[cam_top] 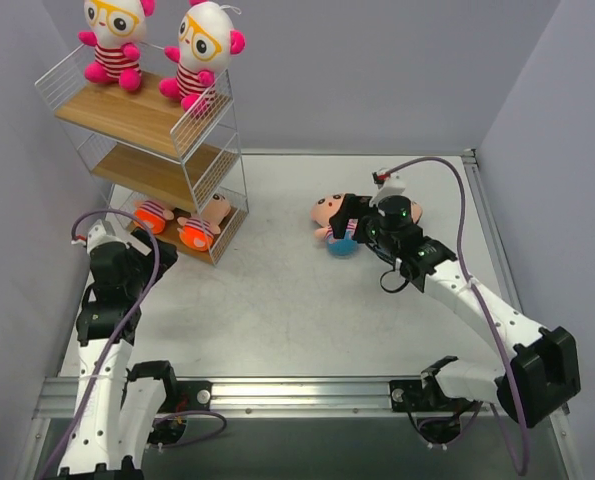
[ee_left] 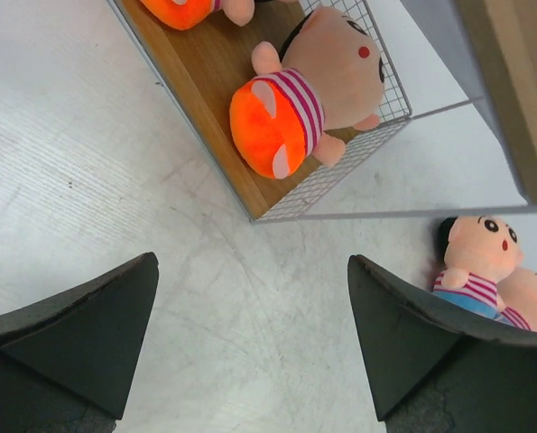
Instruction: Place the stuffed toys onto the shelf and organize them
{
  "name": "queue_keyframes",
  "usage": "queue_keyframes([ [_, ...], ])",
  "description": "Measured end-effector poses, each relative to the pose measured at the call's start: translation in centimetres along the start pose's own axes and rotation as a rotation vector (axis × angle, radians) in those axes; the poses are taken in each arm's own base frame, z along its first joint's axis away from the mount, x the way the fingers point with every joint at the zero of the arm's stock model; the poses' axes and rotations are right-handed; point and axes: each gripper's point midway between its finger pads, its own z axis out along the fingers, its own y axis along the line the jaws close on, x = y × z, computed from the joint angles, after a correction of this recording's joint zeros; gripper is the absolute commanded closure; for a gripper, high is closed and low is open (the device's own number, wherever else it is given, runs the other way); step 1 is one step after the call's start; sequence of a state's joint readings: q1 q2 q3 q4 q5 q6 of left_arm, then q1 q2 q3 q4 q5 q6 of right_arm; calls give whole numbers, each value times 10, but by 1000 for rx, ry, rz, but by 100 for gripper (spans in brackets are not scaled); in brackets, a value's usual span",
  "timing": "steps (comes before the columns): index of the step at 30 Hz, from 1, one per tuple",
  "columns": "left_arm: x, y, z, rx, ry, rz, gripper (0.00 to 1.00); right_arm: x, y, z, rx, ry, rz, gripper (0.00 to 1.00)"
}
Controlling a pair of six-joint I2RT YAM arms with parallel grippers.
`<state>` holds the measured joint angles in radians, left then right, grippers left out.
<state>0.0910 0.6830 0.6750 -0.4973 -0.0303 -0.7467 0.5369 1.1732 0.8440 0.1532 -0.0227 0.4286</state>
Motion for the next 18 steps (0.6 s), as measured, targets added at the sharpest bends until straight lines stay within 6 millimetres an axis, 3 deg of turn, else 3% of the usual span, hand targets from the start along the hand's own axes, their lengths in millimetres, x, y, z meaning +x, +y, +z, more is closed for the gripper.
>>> queue_keyframes([
  [8, -10, -22, -52, 58, -4, 187, 6, -30, -29, 52, 134, 84, -114, 17],
  [15, -7, -42, -78, 164, 34, 308, 6, -13, -74, 87, 182, 224, -203, 20],
  [18, -3, -52, -84, 217, 62, 339, 6, -11, -83, 104, 164, 283, -238, 20],
])
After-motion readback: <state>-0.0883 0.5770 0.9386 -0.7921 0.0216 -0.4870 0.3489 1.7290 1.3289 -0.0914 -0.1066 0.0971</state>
